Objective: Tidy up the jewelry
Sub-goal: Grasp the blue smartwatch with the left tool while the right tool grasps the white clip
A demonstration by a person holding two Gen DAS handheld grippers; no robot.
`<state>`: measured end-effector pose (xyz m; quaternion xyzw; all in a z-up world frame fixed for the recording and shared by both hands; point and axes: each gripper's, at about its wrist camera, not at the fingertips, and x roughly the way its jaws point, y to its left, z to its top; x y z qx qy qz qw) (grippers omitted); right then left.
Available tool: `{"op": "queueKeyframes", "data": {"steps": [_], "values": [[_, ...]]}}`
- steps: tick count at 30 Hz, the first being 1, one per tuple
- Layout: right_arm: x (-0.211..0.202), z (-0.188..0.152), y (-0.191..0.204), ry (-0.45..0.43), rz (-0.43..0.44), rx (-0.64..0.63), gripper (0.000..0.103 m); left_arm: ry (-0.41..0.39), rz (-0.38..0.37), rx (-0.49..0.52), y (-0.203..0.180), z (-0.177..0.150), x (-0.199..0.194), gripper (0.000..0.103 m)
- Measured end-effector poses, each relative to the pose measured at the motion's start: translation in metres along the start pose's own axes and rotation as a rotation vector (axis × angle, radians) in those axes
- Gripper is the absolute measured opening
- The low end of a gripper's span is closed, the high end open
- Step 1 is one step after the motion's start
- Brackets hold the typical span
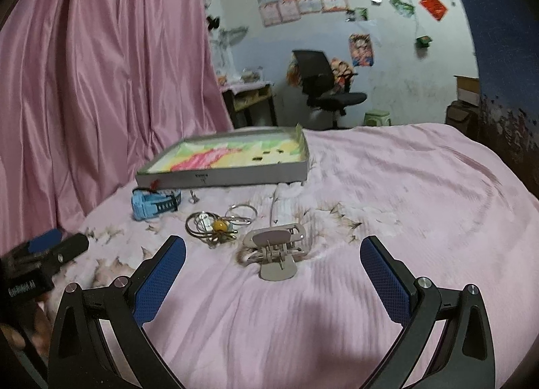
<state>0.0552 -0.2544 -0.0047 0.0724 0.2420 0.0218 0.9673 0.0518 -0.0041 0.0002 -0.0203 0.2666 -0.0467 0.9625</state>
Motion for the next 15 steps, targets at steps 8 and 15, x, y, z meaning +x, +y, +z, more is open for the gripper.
{"op": "queueKeyframes", "data": {"steps": [8, 15], "values": [[0.035, 0.009, -0.001, 0.089, 0.014, -0.034, 0.102, 0.082, -0.040, -0.046, 0.018, 0.029, 0.044, 0.103], [0.070, 0.008, 0.004, 0.176, 0.008, -0.038, 0.102, 0.154, -0.047, -0.078, 0.029, 0.038, 0.087, 0.102]]}}
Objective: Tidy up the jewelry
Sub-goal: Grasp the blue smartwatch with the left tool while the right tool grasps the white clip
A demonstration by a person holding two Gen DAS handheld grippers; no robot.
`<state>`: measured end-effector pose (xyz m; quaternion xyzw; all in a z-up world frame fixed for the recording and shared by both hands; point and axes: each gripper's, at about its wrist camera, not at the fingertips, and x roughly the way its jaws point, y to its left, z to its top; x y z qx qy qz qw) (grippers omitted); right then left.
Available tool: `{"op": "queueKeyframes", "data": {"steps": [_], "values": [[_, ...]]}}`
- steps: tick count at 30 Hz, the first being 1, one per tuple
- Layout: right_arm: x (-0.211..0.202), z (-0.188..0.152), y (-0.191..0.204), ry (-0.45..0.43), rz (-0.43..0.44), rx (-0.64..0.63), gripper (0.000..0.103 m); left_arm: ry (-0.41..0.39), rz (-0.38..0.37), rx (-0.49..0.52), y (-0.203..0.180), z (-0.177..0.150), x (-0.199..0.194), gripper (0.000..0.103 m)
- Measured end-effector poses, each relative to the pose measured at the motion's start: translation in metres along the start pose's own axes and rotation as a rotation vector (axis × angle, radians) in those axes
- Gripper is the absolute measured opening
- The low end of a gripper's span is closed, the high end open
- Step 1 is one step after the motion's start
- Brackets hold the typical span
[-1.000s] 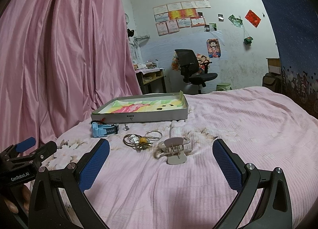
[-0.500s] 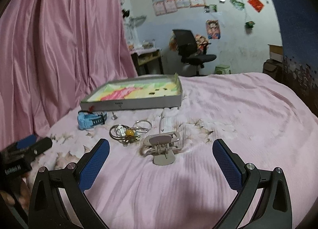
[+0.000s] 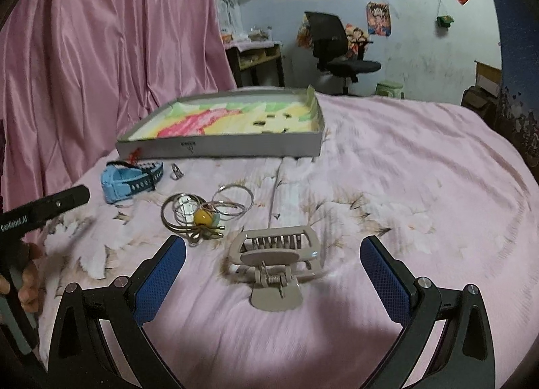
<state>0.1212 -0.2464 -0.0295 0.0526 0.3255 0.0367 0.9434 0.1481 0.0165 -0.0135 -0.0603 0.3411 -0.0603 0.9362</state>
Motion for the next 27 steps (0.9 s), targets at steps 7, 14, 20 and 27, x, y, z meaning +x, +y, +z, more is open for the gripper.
{"op": "queueKeyframes", "data": {"steps": [7, 14, 20, 27], "values": [[0.026, -0.004, 0.002, 0.090, 0.034, 0.025, 0.078, 0.041, -0.045, -0.044, 0.006, 0.011, 0.026, 0.102], [0.043, -0.005, 0.015, 0.132, 0.083, -0.005, 0.056, 0.066, -0.072, -0.102, 0.012, 0.018, 0.046, 0.098], [0.043, -0.005, 0.020, 0.129, 0.098, -0.015, 0.054, 0.088, -0.083, -0.114, 0.012, 0.022, 0.058, 0.086], [0.043, -0.004, 0.021, 0.128, 0.104, -0.026, 0.054, 0.097, -0.117, -0.112, 0.011, 0.022, 0.063, 0.066]]}}
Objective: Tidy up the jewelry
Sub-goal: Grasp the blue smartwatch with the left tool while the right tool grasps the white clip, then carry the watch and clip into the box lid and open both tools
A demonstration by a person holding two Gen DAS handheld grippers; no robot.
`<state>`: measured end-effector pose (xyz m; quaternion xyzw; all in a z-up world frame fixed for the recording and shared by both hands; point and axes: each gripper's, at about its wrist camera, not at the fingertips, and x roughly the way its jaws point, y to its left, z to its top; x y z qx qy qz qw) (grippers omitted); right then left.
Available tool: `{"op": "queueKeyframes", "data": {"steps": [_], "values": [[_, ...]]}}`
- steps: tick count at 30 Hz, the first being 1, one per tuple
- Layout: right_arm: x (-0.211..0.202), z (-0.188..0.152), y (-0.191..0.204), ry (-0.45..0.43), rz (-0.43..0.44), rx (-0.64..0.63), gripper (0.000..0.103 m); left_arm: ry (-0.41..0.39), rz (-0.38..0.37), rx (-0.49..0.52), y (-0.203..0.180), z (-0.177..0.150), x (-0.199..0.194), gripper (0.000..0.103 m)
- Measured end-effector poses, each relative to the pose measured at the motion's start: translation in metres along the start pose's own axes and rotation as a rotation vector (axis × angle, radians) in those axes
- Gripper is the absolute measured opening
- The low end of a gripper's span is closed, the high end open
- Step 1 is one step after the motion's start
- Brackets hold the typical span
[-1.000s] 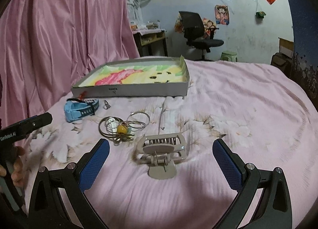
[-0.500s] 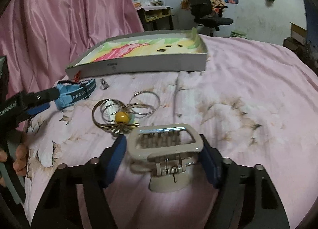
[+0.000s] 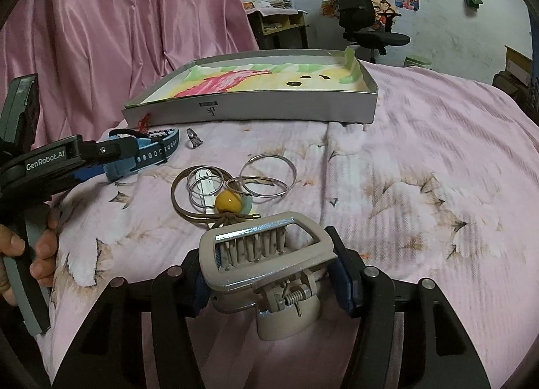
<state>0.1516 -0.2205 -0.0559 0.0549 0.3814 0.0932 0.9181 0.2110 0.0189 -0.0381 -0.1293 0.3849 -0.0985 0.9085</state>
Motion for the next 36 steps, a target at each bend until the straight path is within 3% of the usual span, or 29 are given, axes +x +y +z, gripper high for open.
{"op": "queueKeyframes", "data": {"steps": [4, 11, 22, 30, 36], "values": [[-0.001, -0.001, 0.000, 0.000, 0.004, 0.006, 0.054, 0.015, 0.002, 0.007, -0.001, 0.000, 0.006, 0.063], [-0.001, 0.000, 0.000, -0.002, 0.013, 0.008, 0.054, 0.013, -0.004, -0.009, 0.002, -0.001, 0.006, 0.050], [-0.017, -0.005, -0.002, -0.055, 0.057, 0.010, 0.054, 0.005, -0.022, 0.001, -0.011, -0.019, -0.020, 0.050], [-0.036, 0.000, -0.008, -0.158, 0.071, 0.022, 0.054, -0.065, -0.048, -0.015, -0.020, -0.022, -0.043, 0.050], [-0.039, 0.025, -0.012, -0.226, 0.085, 0.019, 0.054, -0.170, -0.095, -0.020, -0.026, -0.003, -0.056, 0.050]]}}
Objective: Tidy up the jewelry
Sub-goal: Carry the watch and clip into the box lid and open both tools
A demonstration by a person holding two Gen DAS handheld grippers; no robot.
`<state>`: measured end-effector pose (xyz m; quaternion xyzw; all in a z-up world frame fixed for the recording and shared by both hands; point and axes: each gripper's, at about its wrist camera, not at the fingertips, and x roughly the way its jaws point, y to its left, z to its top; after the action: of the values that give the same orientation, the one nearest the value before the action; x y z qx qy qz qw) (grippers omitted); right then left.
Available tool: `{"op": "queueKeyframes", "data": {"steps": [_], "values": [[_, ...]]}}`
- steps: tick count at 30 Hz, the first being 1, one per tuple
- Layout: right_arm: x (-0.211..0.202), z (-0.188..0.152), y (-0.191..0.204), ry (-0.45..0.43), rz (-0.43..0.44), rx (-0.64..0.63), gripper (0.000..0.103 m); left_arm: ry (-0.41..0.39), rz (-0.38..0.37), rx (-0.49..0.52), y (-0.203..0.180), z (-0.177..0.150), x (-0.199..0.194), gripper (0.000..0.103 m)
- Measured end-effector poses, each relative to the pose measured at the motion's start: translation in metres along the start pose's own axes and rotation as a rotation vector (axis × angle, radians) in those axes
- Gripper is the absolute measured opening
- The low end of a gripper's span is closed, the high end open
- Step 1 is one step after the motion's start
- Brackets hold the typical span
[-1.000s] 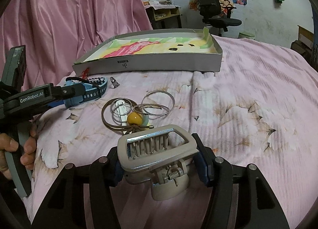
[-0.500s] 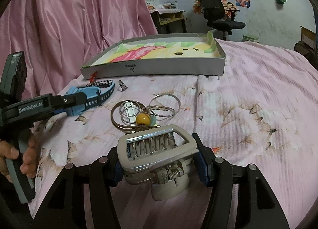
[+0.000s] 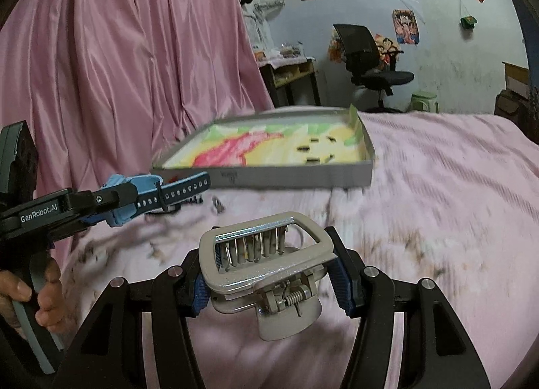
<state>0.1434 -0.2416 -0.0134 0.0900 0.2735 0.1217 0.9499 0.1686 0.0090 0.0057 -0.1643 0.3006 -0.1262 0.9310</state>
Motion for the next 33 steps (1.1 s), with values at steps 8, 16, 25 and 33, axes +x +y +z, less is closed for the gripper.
{"op": "queueKeyframes", "data": {"steps": [8, 16, 25, 33], "values": [[0.051, 0.062, -0.013, -0.049, 0.006, 0.013, 0.054, -0.068, 0.031, -0.021, 0.003, 0.055, 0.037, 0.050], [0.124, 0.092, -0.026, -0.003, -0.040, 0.050, 0.054, -0.012, 0.095, -0.038, 0.022, 0.085, 0.093, 0.050], [0.164, 0.089, -0.036, 0.102, -0.086, 0.042, 0.054, 0.081, 0.167, -0.032, 0.033, 0.078, 0.131, 0.050], [0.164, 0.084, -0.034, 0.123, -0.092, 0.025, 0.063, 0.084, 0.159, 0.002, 0.029, 0.075, 0.126, 0.069]]}}
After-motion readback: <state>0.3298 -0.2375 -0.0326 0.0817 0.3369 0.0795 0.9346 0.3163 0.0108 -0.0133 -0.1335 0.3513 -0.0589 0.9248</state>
